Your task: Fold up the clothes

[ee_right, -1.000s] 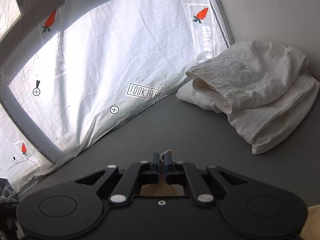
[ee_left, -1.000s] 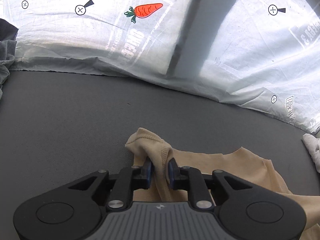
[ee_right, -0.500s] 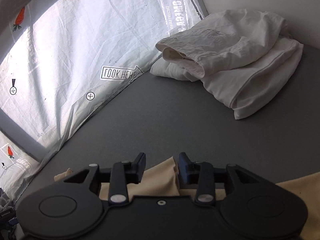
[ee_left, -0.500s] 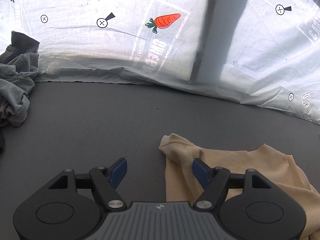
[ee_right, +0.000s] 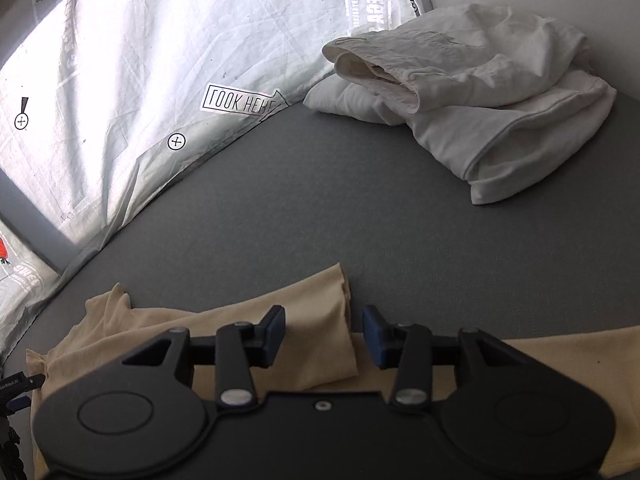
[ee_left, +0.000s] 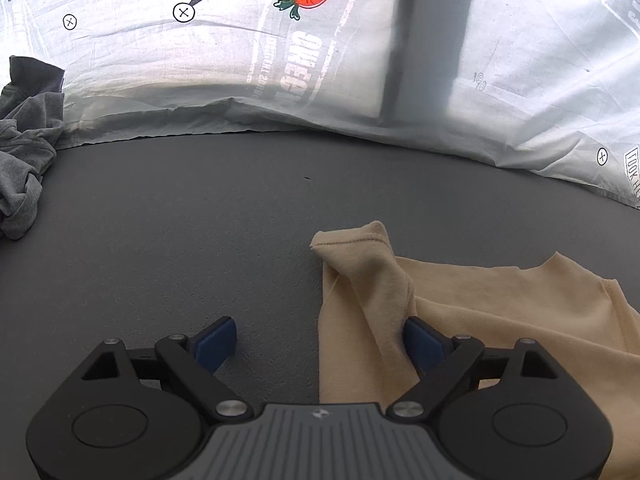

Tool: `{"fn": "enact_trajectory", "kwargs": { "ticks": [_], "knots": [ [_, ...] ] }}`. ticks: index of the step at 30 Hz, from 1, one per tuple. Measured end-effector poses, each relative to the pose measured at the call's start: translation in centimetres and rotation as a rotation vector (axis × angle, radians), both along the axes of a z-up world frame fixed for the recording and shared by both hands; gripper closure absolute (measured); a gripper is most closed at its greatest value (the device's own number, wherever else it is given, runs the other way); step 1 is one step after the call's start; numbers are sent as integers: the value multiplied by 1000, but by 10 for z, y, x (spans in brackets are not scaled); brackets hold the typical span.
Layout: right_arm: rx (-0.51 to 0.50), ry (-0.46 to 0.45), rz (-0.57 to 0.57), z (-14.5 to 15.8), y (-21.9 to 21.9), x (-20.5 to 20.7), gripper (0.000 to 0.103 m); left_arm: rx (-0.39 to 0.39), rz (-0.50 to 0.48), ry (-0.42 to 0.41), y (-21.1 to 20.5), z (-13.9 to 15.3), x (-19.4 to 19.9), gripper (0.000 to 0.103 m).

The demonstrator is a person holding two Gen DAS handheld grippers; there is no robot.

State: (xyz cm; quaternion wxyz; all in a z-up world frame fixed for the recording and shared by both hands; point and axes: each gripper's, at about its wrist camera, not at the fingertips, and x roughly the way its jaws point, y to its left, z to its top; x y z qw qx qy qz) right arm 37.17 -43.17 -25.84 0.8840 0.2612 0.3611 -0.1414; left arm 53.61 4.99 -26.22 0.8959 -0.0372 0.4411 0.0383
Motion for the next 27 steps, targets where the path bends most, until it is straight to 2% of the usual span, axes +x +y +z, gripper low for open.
{"fn": "enact_trajectory", "kwargs": {
  "ticks": [5,7,8,9,11,13,16,18,20,23,24,27],
  "knots": [
    [35,0,-21,-7,-7,8,54,-27,22,23,6,4,-1,12],
    [44,-6,-36,-8,-8,8,64,-49,42,26,9,10,-9,12],
    [52,-6,-44,-8,-9,8,80,-60,50,23,11,14,-15,12],
    [67,-8,-45,-8,-11,7,88,-65,55,17,12,18,-21,12],
    [87,-27,-51,-7,-11,3,92,-86,70,11,13,26,-44,12],
    [103,-55,-56,-3,-11,-2,93,-95,61,12,13,31,-67,12],
    [129,-109,-44,4,-7,-12,94,-54,28,33,8,34,-109,12],
    [161,-138,-29,9,-3,-18,97,-26,14,64,6,32,-138,12],
    [195,-168,-11,13,3,-23,97,-37,21,98,6,26,-164,12],
    [244,-198,29,18,15,-30,99,-49,48,150,4,16,-194,11],
    [264,-207,45,20,20,-32,100,-33,36,132,1,17,-201,10],
    [351,-230,99,21,39,-41,102,-4,9,147,-5,16,-216,7]
  ]
}}
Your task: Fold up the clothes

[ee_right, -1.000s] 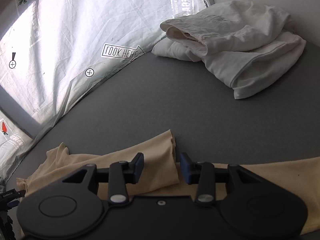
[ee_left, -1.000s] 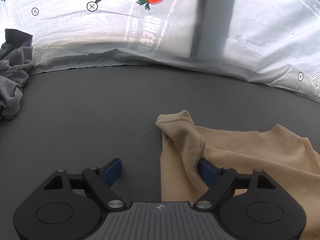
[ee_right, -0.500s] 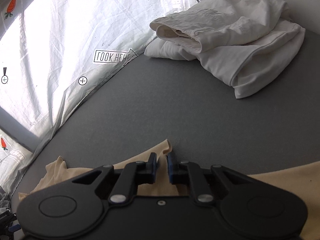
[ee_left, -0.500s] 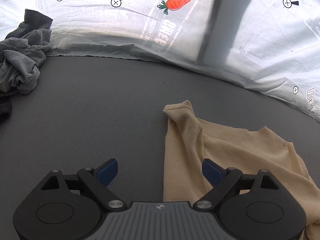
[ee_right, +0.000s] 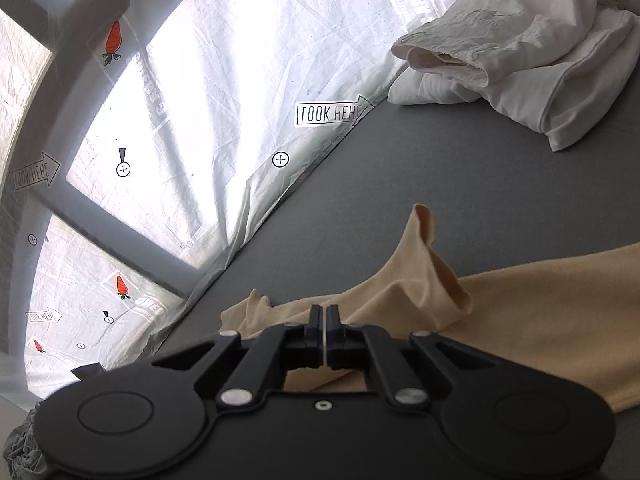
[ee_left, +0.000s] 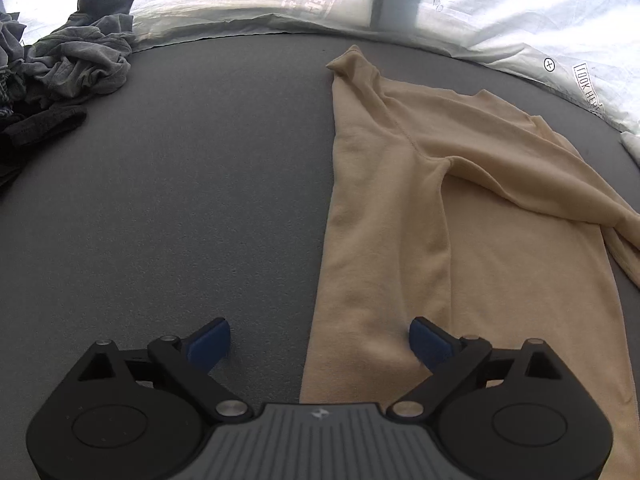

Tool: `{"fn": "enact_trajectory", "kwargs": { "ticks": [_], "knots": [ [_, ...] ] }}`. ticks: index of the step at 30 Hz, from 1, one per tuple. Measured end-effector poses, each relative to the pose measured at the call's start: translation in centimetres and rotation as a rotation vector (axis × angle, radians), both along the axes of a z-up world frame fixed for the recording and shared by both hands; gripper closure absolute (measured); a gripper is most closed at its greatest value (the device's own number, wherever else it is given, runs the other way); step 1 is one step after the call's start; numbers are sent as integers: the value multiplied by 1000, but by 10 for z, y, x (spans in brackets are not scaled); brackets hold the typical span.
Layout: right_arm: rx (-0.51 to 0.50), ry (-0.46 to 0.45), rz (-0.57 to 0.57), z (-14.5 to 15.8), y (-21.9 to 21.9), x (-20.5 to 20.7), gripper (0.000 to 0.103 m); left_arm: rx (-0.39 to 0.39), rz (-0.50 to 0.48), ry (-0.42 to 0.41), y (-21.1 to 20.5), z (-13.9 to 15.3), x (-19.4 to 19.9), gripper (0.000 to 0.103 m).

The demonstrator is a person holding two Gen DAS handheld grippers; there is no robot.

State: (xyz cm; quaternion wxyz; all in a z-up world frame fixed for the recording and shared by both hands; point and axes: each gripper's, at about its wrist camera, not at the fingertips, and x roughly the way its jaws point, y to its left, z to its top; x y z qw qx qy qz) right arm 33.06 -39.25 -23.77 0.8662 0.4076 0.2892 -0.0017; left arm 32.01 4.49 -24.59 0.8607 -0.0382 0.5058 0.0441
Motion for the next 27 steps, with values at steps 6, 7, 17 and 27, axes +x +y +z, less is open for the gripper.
{"fn": "enact_trajectory", "kwargs": {
  "ticks": [6,7,17,27],
  "knots": [
    [-12,17,117,1,41,-22,102,-39,0,7,3,8,-28,7],
    [-43,27,124,1,44,-26,101,-37,-2,12,4,8,-32,7],
    [-321,86,36,10,13,-33,63,-8,40,75,3,-3,-38,0],
    [-327,168,-20,-14,-47,24,57,-4,99,79,1,-4,-32,0]
  ]
}}
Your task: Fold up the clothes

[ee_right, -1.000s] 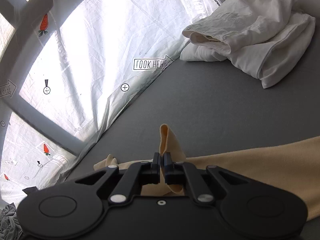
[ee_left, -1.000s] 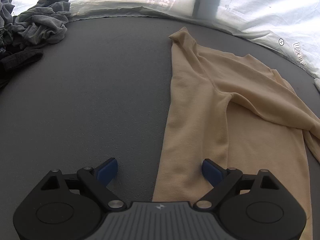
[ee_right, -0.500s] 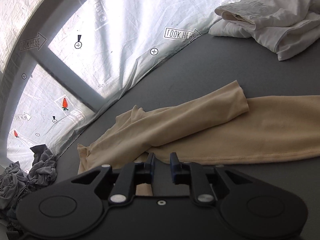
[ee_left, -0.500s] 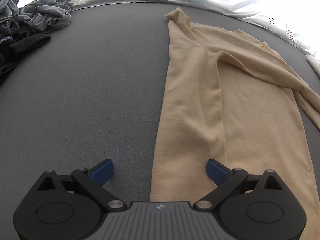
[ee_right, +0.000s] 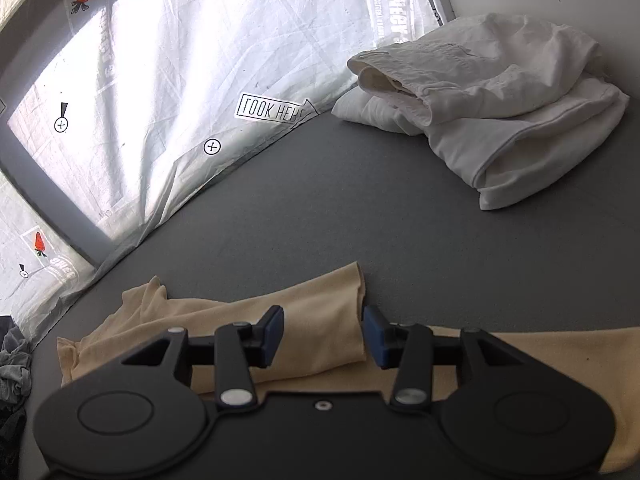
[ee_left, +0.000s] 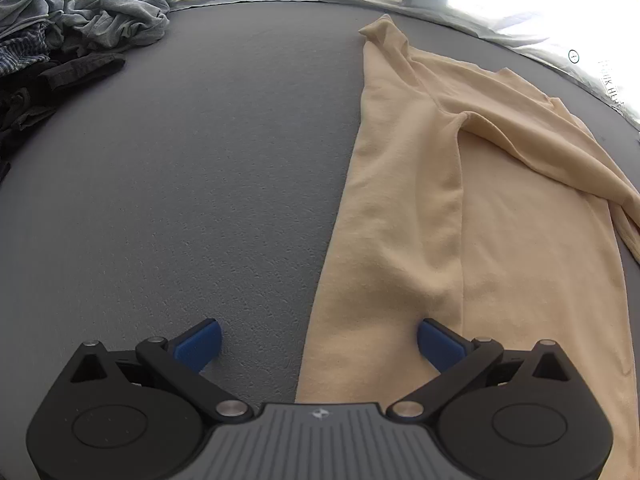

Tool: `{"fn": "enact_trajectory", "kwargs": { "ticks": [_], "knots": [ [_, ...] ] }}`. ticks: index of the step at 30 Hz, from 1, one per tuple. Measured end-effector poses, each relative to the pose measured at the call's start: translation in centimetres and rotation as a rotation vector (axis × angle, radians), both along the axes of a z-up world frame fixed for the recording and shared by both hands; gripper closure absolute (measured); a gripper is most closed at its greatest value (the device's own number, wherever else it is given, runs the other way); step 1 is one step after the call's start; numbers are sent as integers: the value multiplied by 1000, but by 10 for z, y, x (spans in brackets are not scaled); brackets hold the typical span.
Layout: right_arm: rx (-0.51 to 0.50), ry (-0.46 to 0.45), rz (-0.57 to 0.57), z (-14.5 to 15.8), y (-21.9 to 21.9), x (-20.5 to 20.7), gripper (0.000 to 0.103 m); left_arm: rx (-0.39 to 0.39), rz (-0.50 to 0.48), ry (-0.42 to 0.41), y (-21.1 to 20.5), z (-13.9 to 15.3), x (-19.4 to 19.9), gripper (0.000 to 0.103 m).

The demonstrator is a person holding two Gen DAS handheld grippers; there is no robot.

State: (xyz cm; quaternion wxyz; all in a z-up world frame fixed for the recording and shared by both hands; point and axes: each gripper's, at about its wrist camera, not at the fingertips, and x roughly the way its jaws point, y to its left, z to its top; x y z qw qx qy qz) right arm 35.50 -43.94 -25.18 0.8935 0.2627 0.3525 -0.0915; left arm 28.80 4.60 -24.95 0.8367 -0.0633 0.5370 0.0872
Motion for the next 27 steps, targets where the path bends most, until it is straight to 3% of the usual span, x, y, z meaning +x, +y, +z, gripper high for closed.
{"fn": "enact_trajectory", "kwargs": {
  "ticks": [5,7,11,15,22,27],
  "knots": [
    [-5,36,-4,-16,-7,16,58,0,9,9,0,0,2,0],
    [27,29,33,-18,-6,17,74,0,11,12,0,0,2,0],
    [81,-33,45,-17,-2,11,98,0,15,18,-1,0,4,0],
    [197,-106,1,-10,-6,2,98,-1,12,15,0,-1,5,0],
    [513,-255,-23,-2,1,-16,101,2,4,-6,-1,-2,3,0],
    [582,-291,82,14,38,-29,101,7,-6,-36,-2,-1,-2,0]
  ]
}}
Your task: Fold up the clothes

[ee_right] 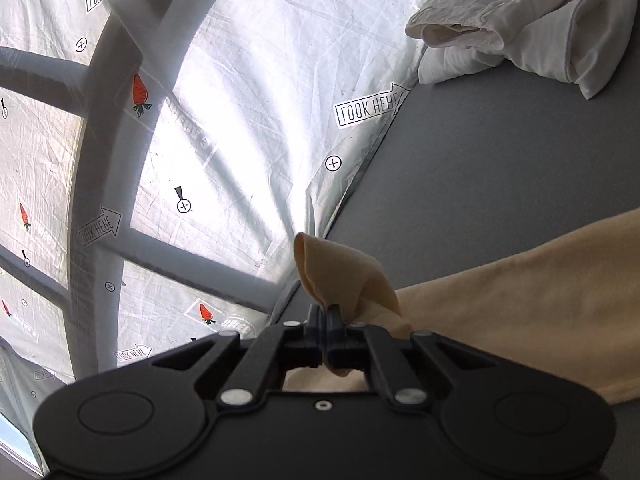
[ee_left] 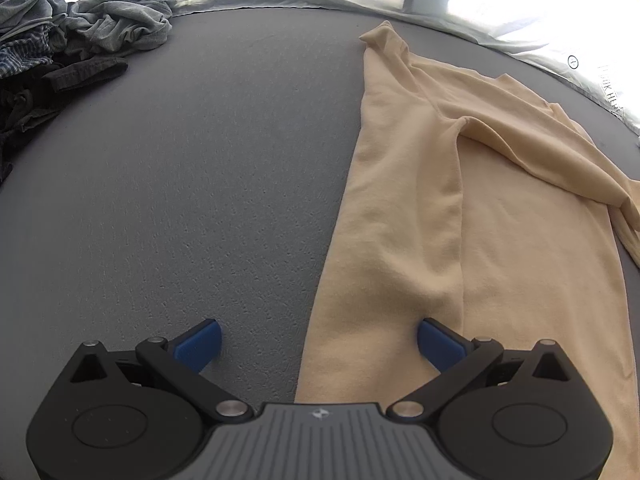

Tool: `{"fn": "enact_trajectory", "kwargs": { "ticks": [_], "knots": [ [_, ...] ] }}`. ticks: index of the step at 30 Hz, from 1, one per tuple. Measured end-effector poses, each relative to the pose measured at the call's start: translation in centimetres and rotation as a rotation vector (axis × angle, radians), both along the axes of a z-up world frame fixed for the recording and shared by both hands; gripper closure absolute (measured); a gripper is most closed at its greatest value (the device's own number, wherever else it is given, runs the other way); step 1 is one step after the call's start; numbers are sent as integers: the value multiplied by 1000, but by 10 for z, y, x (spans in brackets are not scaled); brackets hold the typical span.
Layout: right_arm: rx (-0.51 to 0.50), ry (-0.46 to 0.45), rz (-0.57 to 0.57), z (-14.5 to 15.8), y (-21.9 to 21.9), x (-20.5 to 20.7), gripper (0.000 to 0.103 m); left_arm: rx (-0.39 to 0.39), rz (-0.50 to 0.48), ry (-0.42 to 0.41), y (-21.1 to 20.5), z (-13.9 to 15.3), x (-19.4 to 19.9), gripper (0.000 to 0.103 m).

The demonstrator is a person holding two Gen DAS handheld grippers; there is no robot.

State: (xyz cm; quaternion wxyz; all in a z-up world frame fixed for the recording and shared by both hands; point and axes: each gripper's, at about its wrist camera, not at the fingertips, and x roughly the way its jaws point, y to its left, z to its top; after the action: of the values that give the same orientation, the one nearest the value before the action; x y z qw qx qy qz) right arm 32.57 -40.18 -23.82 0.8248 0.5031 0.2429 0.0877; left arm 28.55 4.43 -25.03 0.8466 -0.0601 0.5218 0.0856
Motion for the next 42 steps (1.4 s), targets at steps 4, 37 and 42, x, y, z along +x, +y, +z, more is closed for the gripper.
{"fn": "enact_trajectory", "kwargs": {
  "ticks": [4,37,42],
  "knots": [
    [6,-12,118,9,40,-12,101,-1,-21,-4,0,3,-10,0],
    [-173,180,595,-15,225,-127,101,-25,-222,27,47,10,-118,0],
    [-271,286,601,-29,223,-132,100,-19,-227,32,42,8,-117,0]
  ]
}}
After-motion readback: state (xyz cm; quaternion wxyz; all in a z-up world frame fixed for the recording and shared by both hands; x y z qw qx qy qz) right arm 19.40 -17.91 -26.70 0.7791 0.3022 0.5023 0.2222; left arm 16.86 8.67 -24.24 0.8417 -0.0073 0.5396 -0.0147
